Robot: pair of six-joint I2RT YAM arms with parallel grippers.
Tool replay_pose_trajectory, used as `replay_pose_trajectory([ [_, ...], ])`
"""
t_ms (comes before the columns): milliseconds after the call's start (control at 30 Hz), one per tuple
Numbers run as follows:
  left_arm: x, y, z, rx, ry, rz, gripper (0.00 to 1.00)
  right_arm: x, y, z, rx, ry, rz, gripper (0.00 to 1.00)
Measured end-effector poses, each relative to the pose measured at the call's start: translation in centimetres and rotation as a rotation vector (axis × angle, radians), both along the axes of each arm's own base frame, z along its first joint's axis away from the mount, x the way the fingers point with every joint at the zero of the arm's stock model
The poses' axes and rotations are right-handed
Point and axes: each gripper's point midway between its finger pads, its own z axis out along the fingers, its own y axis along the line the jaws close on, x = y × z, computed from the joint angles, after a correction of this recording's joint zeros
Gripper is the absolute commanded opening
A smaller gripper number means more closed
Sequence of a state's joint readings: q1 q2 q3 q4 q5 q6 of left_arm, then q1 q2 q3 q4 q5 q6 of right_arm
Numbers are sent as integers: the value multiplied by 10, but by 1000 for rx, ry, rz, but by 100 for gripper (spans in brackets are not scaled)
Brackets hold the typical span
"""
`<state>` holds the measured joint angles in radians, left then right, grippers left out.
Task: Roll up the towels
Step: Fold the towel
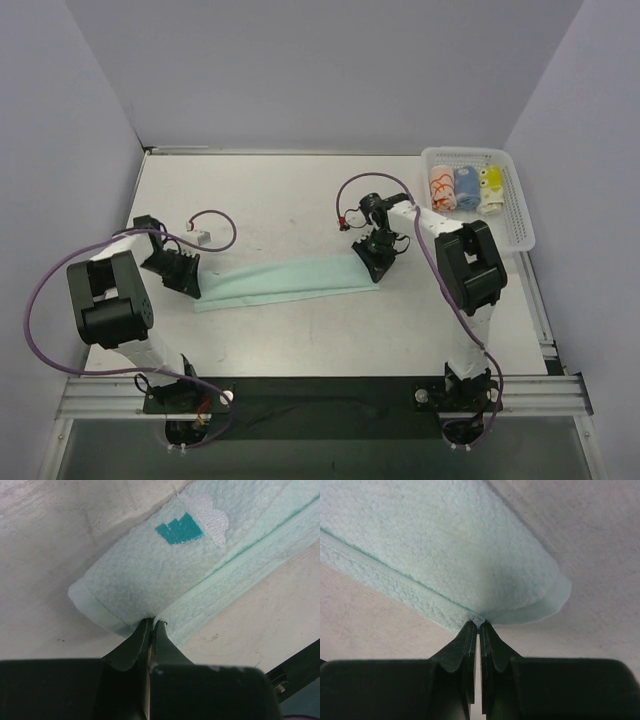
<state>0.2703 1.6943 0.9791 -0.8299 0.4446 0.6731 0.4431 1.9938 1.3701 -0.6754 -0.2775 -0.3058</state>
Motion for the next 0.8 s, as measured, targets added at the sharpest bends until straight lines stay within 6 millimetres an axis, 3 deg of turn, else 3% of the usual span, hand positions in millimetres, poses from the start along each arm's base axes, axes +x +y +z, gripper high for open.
replay_pose_trajectory([
  [333,1,0,1,2,2,8,0,1,-1,1,2,-2,-16,0],
  [433,9,2,6,8,-21,9,0,5,-2,4,6,-10,-26,0],
  [533,30,6,22,12,-84,16,0,20,-1,13,23,-47,-46,0],
  [700,70,10,64,12,-235,23,0,64,3,44,79,-171,-80,0],
  [800,73,8,76,8,-276,14,0,68,3,54,90,-201,-81,0],
])
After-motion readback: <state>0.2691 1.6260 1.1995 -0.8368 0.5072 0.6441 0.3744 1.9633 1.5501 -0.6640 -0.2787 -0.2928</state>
